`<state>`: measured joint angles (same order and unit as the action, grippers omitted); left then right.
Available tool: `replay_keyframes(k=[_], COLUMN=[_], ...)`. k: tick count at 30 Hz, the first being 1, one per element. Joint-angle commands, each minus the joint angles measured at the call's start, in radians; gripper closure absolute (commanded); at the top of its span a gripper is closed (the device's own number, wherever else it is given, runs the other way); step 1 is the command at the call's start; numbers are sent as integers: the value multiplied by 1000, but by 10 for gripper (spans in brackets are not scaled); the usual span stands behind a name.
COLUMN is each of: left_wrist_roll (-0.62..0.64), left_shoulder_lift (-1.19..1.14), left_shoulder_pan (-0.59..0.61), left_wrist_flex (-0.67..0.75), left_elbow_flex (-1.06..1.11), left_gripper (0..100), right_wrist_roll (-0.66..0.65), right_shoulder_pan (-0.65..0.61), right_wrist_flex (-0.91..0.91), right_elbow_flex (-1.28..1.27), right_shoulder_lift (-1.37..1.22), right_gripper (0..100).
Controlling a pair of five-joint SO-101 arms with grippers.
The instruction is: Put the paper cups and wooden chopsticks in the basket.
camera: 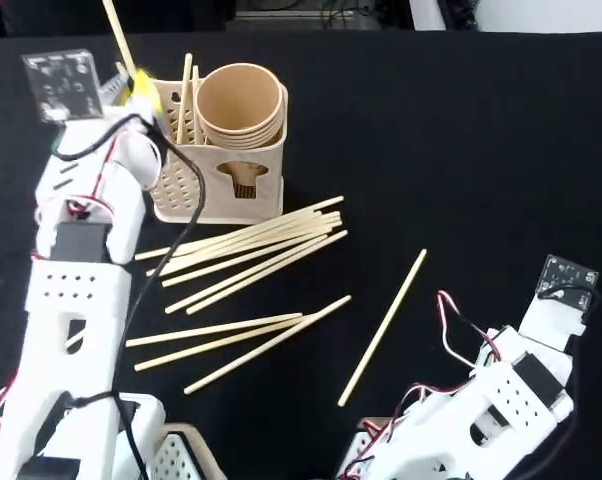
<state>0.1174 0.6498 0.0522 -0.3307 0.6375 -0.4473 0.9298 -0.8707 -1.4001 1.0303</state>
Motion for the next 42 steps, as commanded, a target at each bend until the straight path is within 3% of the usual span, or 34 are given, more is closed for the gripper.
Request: replay_keyframes(k=[1, 6, 10, 12, 15, 20, 28, 30, 33, 38, 42], left_wrist_roll=[11, 11, 3, -11, -11, -17, -35, -135, -404, -746, -957], left_shoulder_lift=[9, 5, 12, 12, 14, 12, 44, 69, 80, 26, 5], left_shoulder_pan=[-13, -51, -79, -71, -54, -28, -19, -25, -28, 51, 166], left_wrist_flex=[183, 491, 520, 494, 298, -121, -397, -565, -882, -1401, -1428], left_elbow_flex=[124, 312, 381, 381, 306, 62, -183, -297, -509, -783, -650], left_gripper=[971, 971, 966, 916, 829, 827, 826, 826, 831, 830, 829], right_wrist_roll=[-8, -8, -8, -8, -8, -8, -8, -9, -9, -9, -9], right_shoulder_pan=[-6, -5, -5, -5, -5, -5, -6, -9, -9, -9, -8], right_wrist_flex=[17, 17, 17, 17, 17, 18, 18, 21, 21, 21, 21], right_elbow_flex=[7, 7, 7, 7, 5, 5, 2, -4, -2, -2, -1], right_shoulder_lift=[15, 15, 15, 15, 15, 15, 15, 15, 15, 15, 15], right_gripper=[983, 983, 983, 983, 983, 983, 983, 983, 983, 983, 983])
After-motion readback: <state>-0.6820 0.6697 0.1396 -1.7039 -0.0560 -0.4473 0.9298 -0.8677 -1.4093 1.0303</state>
